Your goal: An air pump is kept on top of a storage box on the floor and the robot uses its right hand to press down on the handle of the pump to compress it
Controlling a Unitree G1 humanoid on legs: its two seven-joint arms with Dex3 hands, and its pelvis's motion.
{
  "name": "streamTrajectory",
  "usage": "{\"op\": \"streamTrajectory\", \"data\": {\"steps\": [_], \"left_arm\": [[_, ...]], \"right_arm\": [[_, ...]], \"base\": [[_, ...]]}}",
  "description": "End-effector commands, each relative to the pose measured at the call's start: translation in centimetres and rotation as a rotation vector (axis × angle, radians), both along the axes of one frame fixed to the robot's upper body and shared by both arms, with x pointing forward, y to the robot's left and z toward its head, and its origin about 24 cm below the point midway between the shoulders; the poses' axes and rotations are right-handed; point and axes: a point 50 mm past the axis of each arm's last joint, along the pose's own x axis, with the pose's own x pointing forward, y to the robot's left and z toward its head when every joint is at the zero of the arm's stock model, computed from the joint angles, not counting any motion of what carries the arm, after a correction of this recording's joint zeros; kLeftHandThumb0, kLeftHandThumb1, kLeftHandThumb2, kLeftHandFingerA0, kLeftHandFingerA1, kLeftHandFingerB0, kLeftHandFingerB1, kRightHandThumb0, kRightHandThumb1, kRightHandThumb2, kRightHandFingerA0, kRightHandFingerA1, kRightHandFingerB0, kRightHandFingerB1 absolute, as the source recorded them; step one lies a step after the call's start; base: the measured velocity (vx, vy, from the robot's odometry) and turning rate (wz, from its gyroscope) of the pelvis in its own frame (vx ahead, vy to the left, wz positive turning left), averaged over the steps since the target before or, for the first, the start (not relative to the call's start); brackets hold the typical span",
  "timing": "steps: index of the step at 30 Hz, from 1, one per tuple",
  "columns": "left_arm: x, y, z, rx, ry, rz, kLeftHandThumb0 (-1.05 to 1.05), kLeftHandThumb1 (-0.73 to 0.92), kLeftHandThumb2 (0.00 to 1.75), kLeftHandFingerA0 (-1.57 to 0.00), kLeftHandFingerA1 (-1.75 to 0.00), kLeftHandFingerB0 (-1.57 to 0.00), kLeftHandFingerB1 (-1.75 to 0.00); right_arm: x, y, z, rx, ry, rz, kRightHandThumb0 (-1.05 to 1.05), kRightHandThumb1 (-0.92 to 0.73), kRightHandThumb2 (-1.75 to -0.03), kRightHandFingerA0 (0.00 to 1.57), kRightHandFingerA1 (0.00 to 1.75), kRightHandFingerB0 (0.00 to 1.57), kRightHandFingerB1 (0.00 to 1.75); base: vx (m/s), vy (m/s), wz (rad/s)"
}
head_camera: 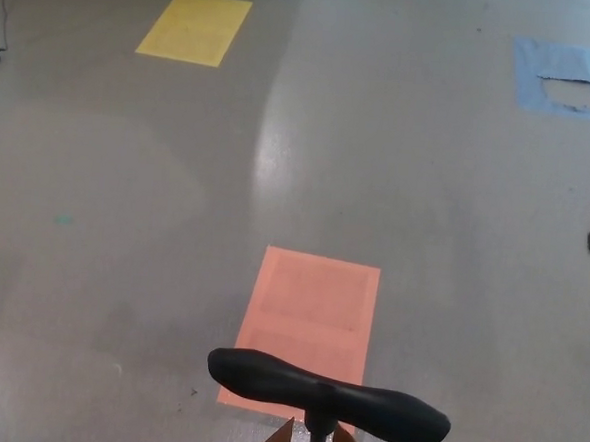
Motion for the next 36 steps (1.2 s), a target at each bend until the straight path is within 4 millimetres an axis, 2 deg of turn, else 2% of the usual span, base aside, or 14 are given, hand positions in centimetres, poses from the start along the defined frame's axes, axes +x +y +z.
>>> {"op": "streamTrajectory", "data": {"steps": [1,9,10,13,14,20,24,34,36], "left_arm": [[1.0,1.3,2.2,0.042,-0.044,-0.071,-0.66,0.84,0.65,-0.3,-0.35,-0.25,-0.31],[0.6,1.3,1.9,0.031,-0.028,-0.075,-0.69,0.86,0.66,-0.27,-0.34,-0.21,-0.29],[0.6,1.4,1.9,0.039,-0.01,-0.081,-0.74,0.72,0.97,-0.17,-0.43,-0.14,-0.41],[0.5,1.5,1.9,0.038,0.001,-0.074,-0.73,0.72,0.96,-0.17,-0.43,-0.14,-0.4],[0.5,1.5,1.8,0.039,0.001,-0.066,-0.69,0.88,0.67,-0.25,-0.32,-0.19,-0.28],[0.6,1.4,1.9,0.019,-0.013,-0.064,-0.69,0.86,0.66,-0.26,-0.33,-0.21,-0.29],[0.6,1.3,2.0,0.033,-0.018,-0.08,-0.69,0.87,0.66,-0.25,-0.34,-0.21,-0.29],[0.0,1.4,1.7,0.017,-0.012,-0.098,-0.69,0.87,0.66,-0.26,-0.34,-0.22,-0.3],[0.0,1.4,1.6,0.039,-0.004,-0.096,-0.68,0.87,0.66,-0.28,-0.34,-0.22,-0.3]], "right_arm": [[-11.6,9.5,17.8,-0.699,-0.427,0.576,-0.9,-0.85,-1.15,0.06,0.17,0.06,0.15],[-12.4,11.4,17.8,-0.807,-0.378,0.686,-0.88,-0.87,-1.17,0.0,0.13,0.0,0.14],[-12.4,11.7,17.6,-0.823,-0.366,0.708,-0.87,-0.87,-1.17,0.01,0.14,0.01,0.15],[-12.6,12.4,17.4,-0.858,-0.345,0.747,-0.87,-0.89,-1.19,0.0,0.13,0.0,0.13],[-12.7,12.7,17.3,-0.863,-0.339,0.762,-0.89,-0.91,-1.21,0.0,0.11,0.0,0.12],[-12.8,13.8,16.7,-0.864,-0.331,0.81,-0.88,-0.92,-1.25,0.0,0.14,0.0,0.14],[-12.9,14.3,16.0,-0.909,-0.282,0.835,-0.9,-0.92,-1.26,0.0,0.1,0.0,0.1],[-12.7,15.6,13.2,-1.001,-0.092,0.915,-0.92,-0.84,-1.16,0.0,0.09,0.0,0.07],[-12.4,15.8,12.1,-1.026,-0.054,0.92,-0.88,-0.76,-1.08,0.0,0.11,0.0,0.1]], "base": [[0.0,0.0,0.0],[0.0,0.0,0.0],[0.0,0.0,0.0],[0.0,0.0,0.0],[0.0,0.0,0.0],[0.0,0.0,0.0],[0.0,0.0,0.0],[0.0,0.0,0.0],[0.0,0.0,0.0]]}}
